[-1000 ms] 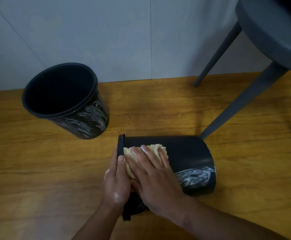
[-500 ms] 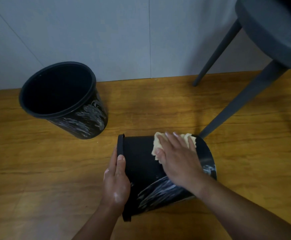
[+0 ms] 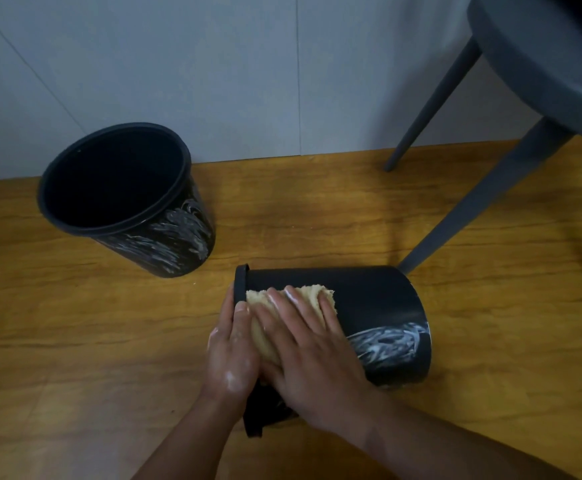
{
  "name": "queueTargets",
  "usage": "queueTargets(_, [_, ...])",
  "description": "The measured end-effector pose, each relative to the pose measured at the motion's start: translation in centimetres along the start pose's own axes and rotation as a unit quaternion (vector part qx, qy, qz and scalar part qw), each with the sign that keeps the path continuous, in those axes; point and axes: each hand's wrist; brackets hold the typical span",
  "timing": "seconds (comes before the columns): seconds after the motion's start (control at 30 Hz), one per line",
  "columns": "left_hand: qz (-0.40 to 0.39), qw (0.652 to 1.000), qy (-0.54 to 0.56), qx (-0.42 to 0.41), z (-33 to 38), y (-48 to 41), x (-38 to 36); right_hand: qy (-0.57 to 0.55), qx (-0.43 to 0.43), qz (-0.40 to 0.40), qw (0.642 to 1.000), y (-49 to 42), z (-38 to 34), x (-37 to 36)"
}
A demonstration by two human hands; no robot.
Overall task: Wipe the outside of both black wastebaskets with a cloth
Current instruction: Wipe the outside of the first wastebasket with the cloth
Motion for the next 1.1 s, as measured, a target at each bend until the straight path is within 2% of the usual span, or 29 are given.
queueTargets(0.1, [0.007,1.0,-0.026,-0.01,-0.3,-0.1,0.1,-0.018,-0.013,-0.006,1.0,-0.3,0.6,0.4])
queueTargets(0.27, [0.012,0.998,-0.063,-0.006,-0.8,0.4,0.0,-0.057,-0.136,-0.014,0.989,-2.4,4.1,2.1])
queueTargets(0.33, [0.011,0.998,-0.066,-0.002,-0.8,0.6,0.0,-0.066,-0.15,-0.015,0.986,-2.9,4.6,2.4])
queueTargets(0.4, [0.017,0.998,-0.066,-0.001,-0.7,0.7,-0.1,-0.064,-0.127,-0.022,0.99,-2.4,3.7,2.3])
queueTargets(0.53, [0.028,0.998,-0.059,0.0,-0.6,0.4,0.0,-0.019,-0.003,-0.024,1.0,0.1,0.3,1.0])
queueTargets(0.63, [0.025,0.999,-0.047,-0.005,-0.6,0.2,0.1,-0.013,0.027,-0.019,0.999,0.5,0.8,0.6])
queueTargets(0.7, [0.02,0.998,-0.06,-0.008,-0.8,0.2,0.2,-0.016,0.004,-0.018,1.0,0.9,2.3,0.7])
queueTargets(0.93, [0.018,0.998,-0.058,-0.005,-0.6,-0.1,0.0,-0.042,-0.154,-0.011,0.987,4.0,10.9,0.7])
queueTargets(1.1, [0.019,0.998,-0.056,-0.002,-0.7,0.0,-0.2,-0.057,-0.177,0.035,0.982,3.5,8.0,0.2])
Point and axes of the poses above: each hand's wrist, its own y-axis away from the middle knuckle, its own x-axis out of the back of the hand, z = x × y, and after that the axes turned 11 degrees about -z, right-handed
